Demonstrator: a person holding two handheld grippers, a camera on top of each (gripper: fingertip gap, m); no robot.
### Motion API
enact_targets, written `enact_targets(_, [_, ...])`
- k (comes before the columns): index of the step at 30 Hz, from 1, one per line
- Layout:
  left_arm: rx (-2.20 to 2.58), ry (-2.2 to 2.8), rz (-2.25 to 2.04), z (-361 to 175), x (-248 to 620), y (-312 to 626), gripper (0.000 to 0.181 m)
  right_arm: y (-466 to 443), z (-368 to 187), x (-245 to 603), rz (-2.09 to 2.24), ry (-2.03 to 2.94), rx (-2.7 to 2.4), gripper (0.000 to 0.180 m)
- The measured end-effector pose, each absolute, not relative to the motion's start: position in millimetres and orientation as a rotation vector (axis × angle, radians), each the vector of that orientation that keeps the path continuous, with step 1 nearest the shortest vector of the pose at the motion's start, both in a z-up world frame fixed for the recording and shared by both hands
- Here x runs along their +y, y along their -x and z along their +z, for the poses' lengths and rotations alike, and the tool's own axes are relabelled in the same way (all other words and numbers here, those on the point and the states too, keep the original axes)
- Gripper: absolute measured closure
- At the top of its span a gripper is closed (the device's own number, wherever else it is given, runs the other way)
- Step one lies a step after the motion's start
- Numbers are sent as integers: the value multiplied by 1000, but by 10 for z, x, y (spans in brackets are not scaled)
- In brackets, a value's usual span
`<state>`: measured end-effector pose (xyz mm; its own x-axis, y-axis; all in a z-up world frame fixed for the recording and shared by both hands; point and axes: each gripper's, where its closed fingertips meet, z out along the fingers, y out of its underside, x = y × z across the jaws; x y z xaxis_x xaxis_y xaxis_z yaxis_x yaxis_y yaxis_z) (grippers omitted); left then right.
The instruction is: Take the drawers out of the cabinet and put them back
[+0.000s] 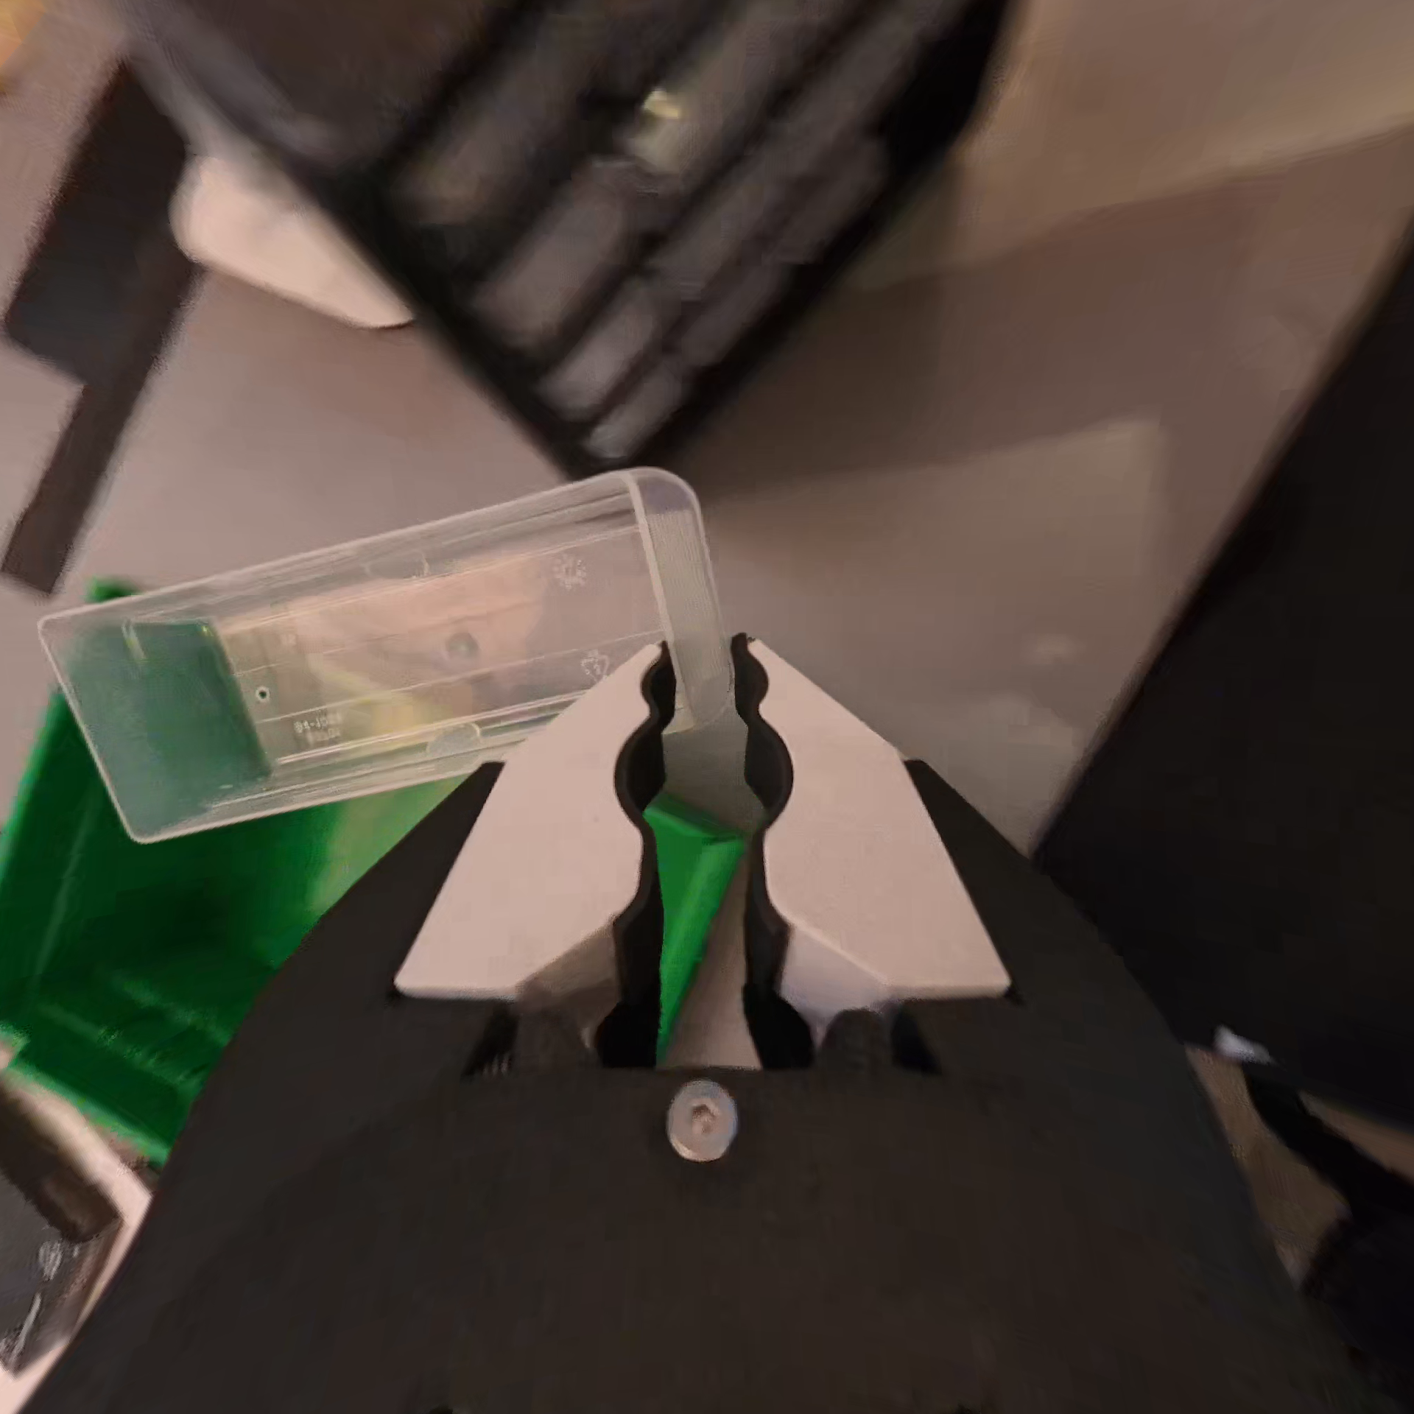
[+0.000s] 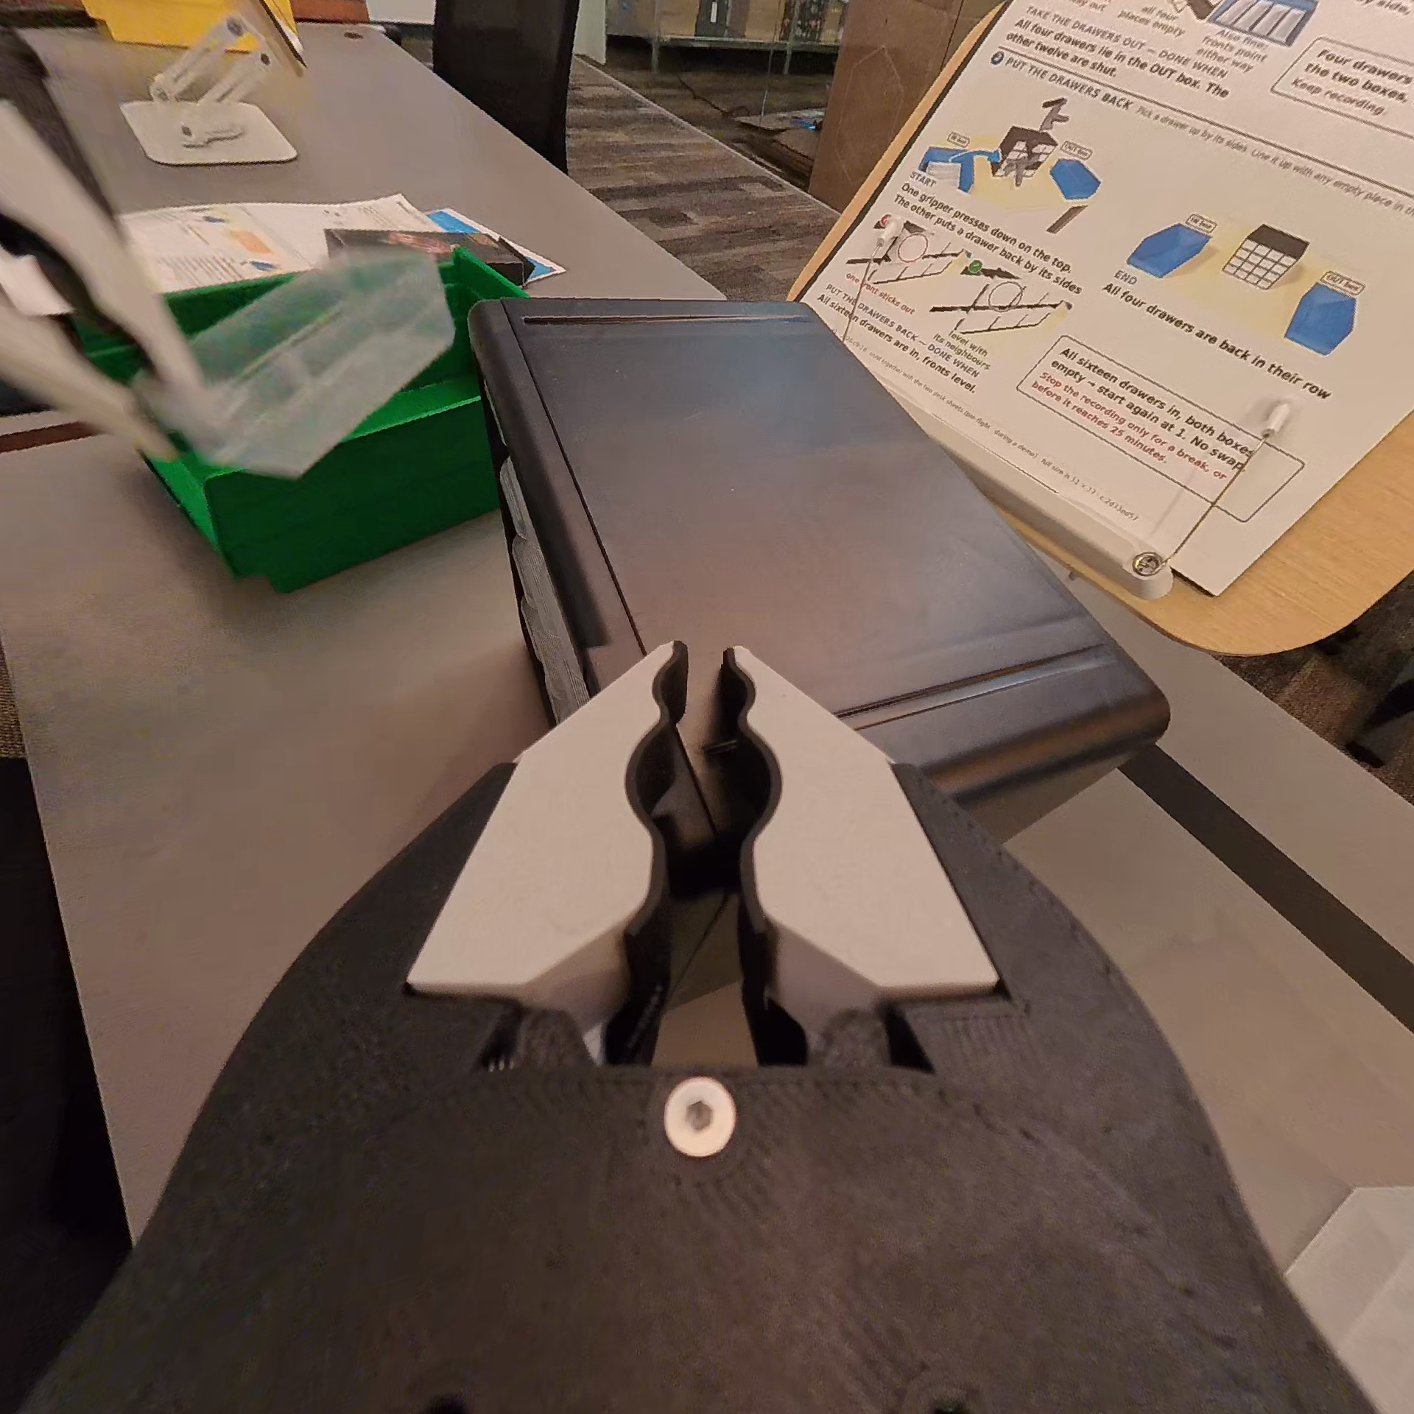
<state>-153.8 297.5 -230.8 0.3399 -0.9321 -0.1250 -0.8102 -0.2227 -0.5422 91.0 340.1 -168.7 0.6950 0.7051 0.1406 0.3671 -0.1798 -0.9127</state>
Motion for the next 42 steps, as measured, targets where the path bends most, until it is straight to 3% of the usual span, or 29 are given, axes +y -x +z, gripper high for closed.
enact_targets(8, [2146,1886,-413,-3071,1501,689,168,-910,-1687,3399,378,1794,-851,172])
enact_targets(14, [2371,1729,-373,-3511,1307,285,168,-910,-1688,3399,376,1793,-851,172])
enact_targets(18, [2427,1710,-109,-3753,1541,416,163,-911,-1687,3400,377,1792,-852,172])
enact_targets(22, [2264,1832,-133,-3714,1664,587,135,-912,-1686,3403,377,1788,-853,172])
enact_targets(28, [1686,2164,-306,-3540,1812,579,70,-913,-1685,3408,375,1784,-853,172])
enact_targets(32, [1658,2194,-137,-3727,2078,724,46,-914,-1687,3407,370,1781,-852,172])
enact_targets(35, [1733,2158,-151,-3814,2225,735,46,-917,-1687,3405,374,1782,-850,172])
enact_targets(37, [1825,2220,-260,-3955,2137,779,65,-916,-1688,3406,377,1784,-851,172])
enact_targets(39, [1808,2232,-308,-3993,2144,760,73,-915,-1688,3406,379,1785,-852,173])
enact_targets(41, [1783,2210,-364,-3927,2125,716,115,-915,-1687,3408,381,1786,-852,172])
enact_targets(42, [1749,2206,-392,-3895,2120,669,115,-915,-1687,3410,382,1786,-851,173])
